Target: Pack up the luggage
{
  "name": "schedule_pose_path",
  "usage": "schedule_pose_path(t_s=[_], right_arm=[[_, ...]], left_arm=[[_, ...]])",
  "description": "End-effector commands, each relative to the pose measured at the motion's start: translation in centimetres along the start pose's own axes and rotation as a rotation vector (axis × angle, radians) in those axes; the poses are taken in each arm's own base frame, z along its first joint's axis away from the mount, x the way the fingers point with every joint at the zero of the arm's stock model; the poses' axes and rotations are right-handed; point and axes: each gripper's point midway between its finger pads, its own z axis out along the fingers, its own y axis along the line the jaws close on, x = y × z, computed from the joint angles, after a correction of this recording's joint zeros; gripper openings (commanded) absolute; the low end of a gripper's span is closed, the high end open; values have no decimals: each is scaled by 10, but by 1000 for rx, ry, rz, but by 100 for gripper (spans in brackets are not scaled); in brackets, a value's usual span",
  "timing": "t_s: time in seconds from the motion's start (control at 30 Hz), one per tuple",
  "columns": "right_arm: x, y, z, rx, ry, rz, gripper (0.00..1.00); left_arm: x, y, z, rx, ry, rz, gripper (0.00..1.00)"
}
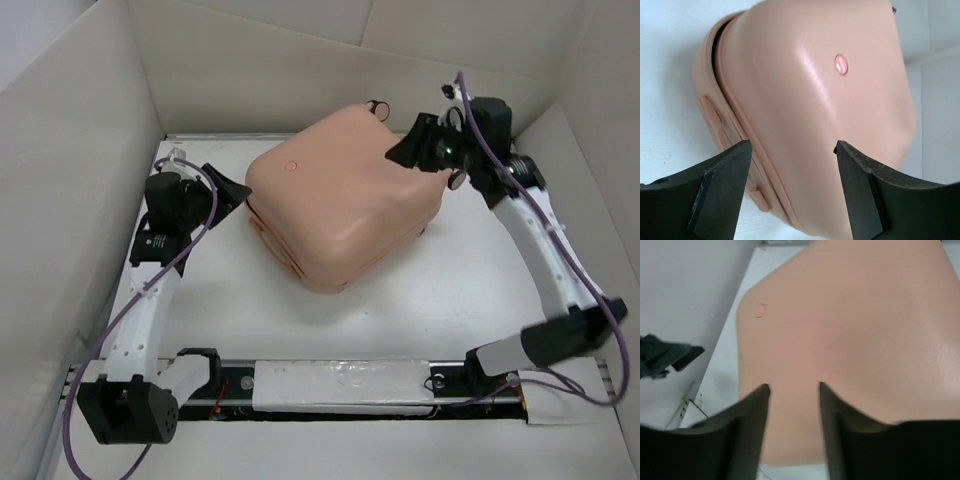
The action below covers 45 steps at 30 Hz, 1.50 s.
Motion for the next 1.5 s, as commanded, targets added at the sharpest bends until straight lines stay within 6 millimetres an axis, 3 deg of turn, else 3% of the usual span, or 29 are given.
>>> schedule_pose_path(t_s=[0.0, 0.03, 0.07, 0.1, 0.13, 0.17, 0.2, 0.23, 0.27, 0.3, 0.33, 0.37, 0.4, 0.43, 0.47, 0.5, 0.57, 0.6, 0.7, 0.77, 0.87, 0.97, 1.03, 1.13, 1.3, 1.33, 1.37, 1.47], right_arm=[[31, 22, -58, 0, -40, -155, 49], [50, 9, -50, 34, 9, -149, 39], [53, 19, -76, 24, -41, -162, 29], [69, 24, -82, 19, -30, -159, 19], [104, 9, -79, 43, 28, -136, 11], [111, 21, -94, -9, -14, -143, 2], [126, 25, -95, -36, -6, -101, 0], [152, 42, -96, -116, 33, -95, 0], [179, 39, -88, -147, 60, -79, 0], [189, 51, -96, -195, 54, -46, 0], [210, 67, -98, -247, 89, -59, 0], [219, 60, -93, -203, 72, -57, 0], [222, 66, -93, -210, 64, -71, 0], [228, 71, -90, -208, 75, -85, 0], [239, 75, -87, -198, 92, -107, 0], [248, 75, -82, -191, 117, -127, 5], [269, 82, -69, -194, 165, -174, 15], [270, 85, -60, -187, 145, -199, 23], [271, 88, -53, -130, 68, -228, 30], [271, 87, -49, -125, 15, -253, 43], [274, 84, -41, -107, 7, -255, 49], [276, 74, -38, -72, -9, -245, 46], [267, 75, -44, -83, -49, -217, 42], [271, 65, -46, -75, -71, -189, 36], [306, 39, -34, -57, -38, -219, 38], [306, 41, -30, -73, -57, -207, 41], [307, 41, -30, -80, -65, -202, 43], [309, 43, -25, -119, -101, -218, 56]], left_arm=[[-16, 4, 8, -58, -27, -22, 64], [-12, 10, 13, -79, -5, -31, 61], [-8, 11, 17, -77, 17, -36, 55], [-2, 4, 18, -32, 58, -38, 48], [5, 5, 22, -18, 84, -42, 44], [14, 11, 25, -16, 107, -49, 37], [13, 11, 25, -4, 94, -42, 34], [17, 15, 26, -11, 102, -46, 32], [16, 19, 25, -27, 86, -45, 29], [14, 22, 26, -44, 70, -44, 18], [14, 29, 26, -85, 61, -60, 15], [6, 38, 25, -101, 49, -83, 10], [14, 47, 26, -98, 74, -102, 6], [15, 41, 27, -27, 89, -103, 0], [16, 40, 25, 9, 87, -115, 0], [31, 50, 23, 31, 101, -121, 0], [38, 48, 22, 89, 91, -108, 0], [51, 56, 22, 92, 117, -102, 0], [65, 69, 20, 72, 141, -68, 0], [78, 77, 17, 68, 172, -40, 0], [93, 75, 18, 101, 221, -3, 0], [105, 73, 19, 117, 255, 13, 0], [107, 79, 19, 96, 251, 22, 23], [103, 81, 19, 81, 228, 29, 45], [110, 88, 25, 99, 181, -56, 50], [119, 96, 26, 87, 193, -75, 50], [116, 89, 27, 132, 176, -65, 50], [123, 95, 29, 135, 172, -115, 47]])
